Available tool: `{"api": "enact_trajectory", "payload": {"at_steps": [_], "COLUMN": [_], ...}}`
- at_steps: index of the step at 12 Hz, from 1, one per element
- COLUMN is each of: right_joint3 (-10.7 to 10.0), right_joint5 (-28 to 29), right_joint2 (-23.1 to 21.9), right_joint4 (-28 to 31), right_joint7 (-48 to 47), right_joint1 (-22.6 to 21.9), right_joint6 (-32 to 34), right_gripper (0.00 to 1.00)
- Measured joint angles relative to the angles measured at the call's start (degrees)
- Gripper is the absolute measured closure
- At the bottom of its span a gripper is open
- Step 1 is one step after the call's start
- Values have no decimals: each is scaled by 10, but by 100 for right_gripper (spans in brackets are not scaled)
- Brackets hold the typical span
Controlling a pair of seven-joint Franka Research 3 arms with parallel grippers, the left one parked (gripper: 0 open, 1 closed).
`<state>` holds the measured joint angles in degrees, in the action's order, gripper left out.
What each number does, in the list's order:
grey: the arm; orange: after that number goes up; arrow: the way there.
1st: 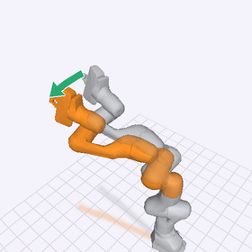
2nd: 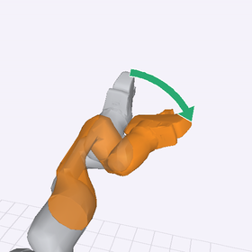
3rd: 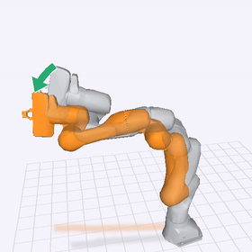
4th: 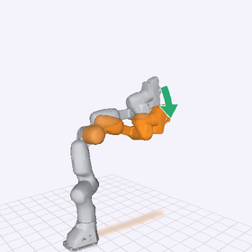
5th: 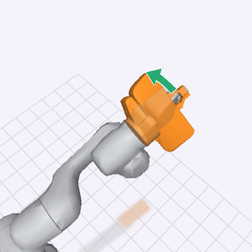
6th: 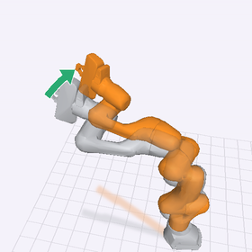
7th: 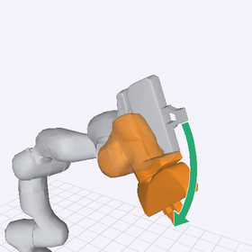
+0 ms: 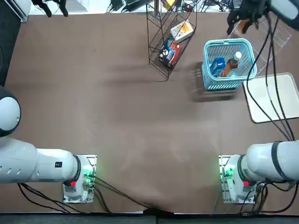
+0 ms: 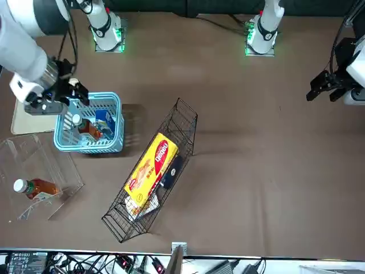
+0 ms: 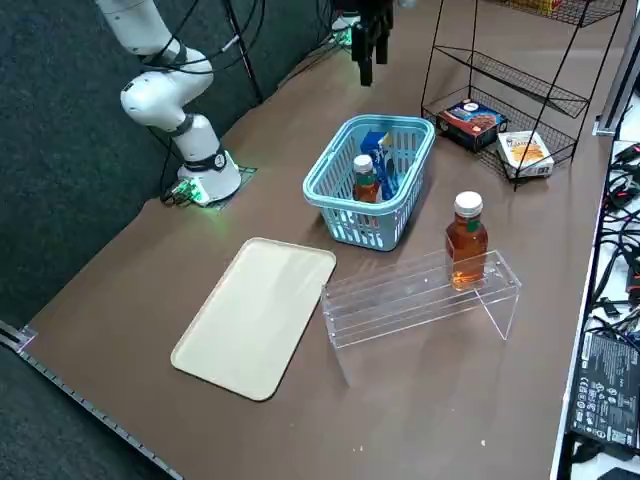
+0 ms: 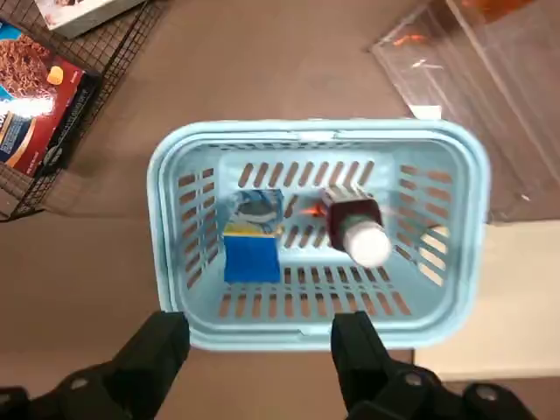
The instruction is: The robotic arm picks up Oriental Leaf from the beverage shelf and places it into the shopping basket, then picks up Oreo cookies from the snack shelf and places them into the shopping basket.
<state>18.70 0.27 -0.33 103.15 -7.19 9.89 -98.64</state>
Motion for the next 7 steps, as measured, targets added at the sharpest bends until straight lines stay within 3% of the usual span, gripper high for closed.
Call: {"api": "enact_trajectory", "payload": {"at_steps": [4,7], "right_joint3": [-41,-104], "right_joint5": [-1,-1], "right_joint2": [-11,-11], "right_joint4": [-53,-83], "right_joint7": [25,48], "right_joint1": [-2,-36], "right_joint6": [70,96], "right_gripper": [0,0]}}
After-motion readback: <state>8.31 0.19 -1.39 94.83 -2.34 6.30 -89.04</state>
